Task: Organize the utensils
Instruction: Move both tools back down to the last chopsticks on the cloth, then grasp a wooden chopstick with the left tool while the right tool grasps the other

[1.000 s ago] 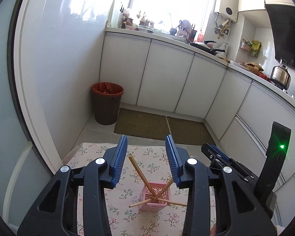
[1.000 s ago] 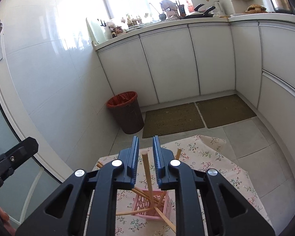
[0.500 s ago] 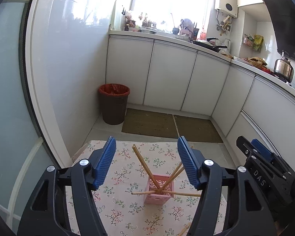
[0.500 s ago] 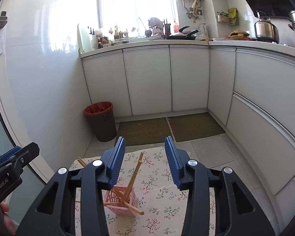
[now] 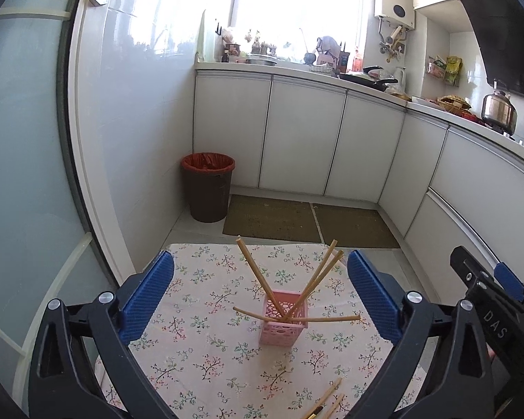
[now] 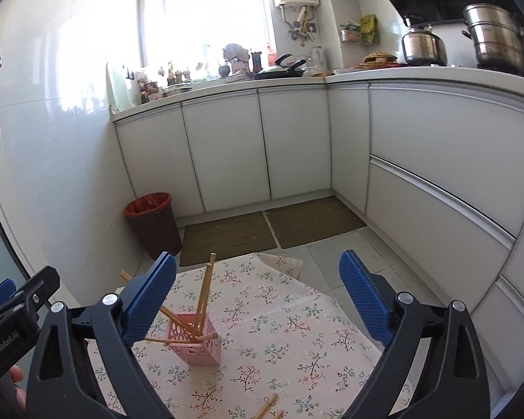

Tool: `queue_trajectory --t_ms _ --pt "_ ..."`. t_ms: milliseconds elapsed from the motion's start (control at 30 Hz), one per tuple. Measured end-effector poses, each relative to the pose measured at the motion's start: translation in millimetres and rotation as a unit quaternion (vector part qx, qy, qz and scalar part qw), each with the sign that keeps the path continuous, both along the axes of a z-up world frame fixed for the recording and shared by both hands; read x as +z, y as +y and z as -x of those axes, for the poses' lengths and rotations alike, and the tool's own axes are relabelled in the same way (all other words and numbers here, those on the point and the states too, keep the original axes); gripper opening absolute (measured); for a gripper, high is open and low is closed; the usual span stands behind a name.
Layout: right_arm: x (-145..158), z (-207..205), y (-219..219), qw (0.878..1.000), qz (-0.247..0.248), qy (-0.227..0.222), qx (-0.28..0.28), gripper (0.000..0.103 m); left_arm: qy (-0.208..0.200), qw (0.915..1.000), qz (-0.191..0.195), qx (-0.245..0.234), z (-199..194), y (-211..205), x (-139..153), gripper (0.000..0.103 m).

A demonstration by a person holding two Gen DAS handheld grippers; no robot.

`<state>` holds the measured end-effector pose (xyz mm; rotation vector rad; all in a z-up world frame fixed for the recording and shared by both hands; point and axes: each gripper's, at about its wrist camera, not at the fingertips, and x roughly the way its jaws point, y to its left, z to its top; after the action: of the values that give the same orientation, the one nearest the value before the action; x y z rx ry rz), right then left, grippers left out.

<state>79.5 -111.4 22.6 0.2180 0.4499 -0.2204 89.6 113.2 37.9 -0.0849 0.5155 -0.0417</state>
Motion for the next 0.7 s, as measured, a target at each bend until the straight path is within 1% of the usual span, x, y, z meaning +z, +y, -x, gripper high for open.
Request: queue_trajectory --t_ms 100,167,267,300,367,433,467,533,633,667,700 --pt "-7 7 -9 1.000 -0.001 0.013 -0.014 0.096 0.011 0.9999 -0.006 -0.009 1 -4 -7 0.096" --pt "-15 10 -15 1.000 -0.003 0.026 -0.016 0.096 0.028 0.9993 -0.006 -0.023 1 -9 -14 0.096" --pt "-30 19 -26 0.999 -0.013 0.048 -0.020 0.096 0.074 0.9952 -0.002 -0.064 -2 -21 -31 0.096" --pt "-37 23 -32 0.998 -0.021 0.053 -0.024 0.096 0.090 0.9931 -0.009 -0.074 -4 -28 -39 0.096" --pt "-52 31 -45 0.996 -0.041 0.071 -0.033 0.096 0.126 0.9865 -0.034 -0.100 -9 -44 -57 0.096" --pt "-70 40 -56 0.993 -0.064 0.092 -0.039 0.096 0.159 0.9777 -0.060 -0.123 -15 -59 -74 0.096" --pt "-78 43 -62 0.991 -0.075 0.105 -0.042 0.096 0.180 0.9710 -0.071 -0.140 -17 -67 -86 0.096" --pt "-96 51 -70 0.986 -0.094 0.130 -0.049 0.096 0.225 0.9553 -0.083 -0.174 -22 -83 -109 0.096" --pt "-123 63 -84 0.976 -0.130 0.164 -0.062 0.096 0.279 0.9339 -0.091 -0.204 -29 -102 -143 0.096" --pt "-132 66 -88 0.971 -0.143 0.178 -0.066 0.096 0.304 0.9234 -0.096 -0.213 -33 -110 -159 0.096" --pt "-141 68 -92 0.967 -0.153 0.192 -0.067 0.096 0.323 0.9154 -0.103 -0.217 -34 -117 -172 0.096"
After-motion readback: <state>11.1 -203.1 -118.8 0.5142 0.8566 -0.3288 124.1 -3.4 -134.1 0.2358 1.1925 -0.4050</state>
